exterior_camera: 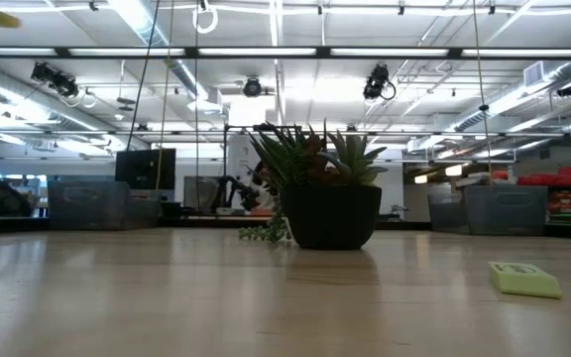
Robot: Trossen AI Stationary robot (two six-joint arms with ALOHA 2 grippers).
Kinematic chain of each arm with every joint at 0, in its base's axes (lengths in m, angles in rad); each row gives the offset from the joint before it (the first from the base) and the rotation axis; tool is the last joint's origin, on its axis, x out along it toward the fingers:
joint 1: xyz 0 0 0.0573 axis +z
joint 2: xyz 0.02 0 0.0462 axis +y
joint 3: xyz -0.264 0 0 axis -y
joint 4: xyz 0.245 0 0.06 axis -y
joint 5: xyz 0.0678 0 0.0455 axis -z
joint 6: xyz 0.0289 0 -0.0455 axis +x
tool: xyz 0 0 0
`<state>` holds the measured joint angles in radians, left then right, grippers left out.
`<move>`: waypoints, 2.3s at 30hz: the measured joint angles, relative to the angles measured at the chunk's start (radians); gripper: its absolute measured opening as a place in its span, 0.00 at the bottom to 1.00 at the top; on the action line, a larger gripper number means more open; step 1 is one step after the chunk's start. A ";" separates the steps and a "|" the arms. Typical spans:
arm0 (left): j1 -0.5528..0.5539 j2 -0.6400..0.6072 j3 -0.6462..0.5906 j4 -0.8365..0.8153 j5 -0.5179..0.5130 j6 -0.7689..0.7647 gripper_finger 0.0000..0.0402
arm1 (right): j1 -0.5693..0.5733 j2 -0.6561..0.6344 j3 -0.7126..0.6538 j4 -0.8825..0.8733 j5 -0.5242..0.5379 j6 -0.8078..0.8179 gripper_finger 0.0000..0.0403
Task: Sort crayons/erasers/pens/pencils in bins
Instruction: Put the yellow ballpen into the bottom left black bin, then put the yellow eraser into the top right black bin
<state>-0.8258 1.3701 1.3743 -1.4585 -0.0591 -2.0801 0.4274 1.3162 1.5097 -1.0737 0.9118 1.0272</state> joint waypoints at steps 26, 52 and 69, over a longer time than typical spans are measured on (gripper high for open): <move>-0.281 0.227 0.000 0.215 0.160 -0.115 0.09 | 0.001 0.000 0.000 -0.001 -0.113 -0.023 0.27; -0.177 0.248 0.079 0.128 0.181 -0.091 0.59 | 0.001 0.000 0.000 -0.001 -0.136 -0.025 0.27; 0.307 0.246 0.573 -0.020 -0.288 0.823 0.35 | 0.007 0.000 -0.018 0.003 -0.415 0.004 0.27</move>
<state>-0.5190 1.6157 1.9473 -1.4783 -0.3475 -1.2573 0.4343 1.3161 1.4919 -1.0710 0.4965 1.0309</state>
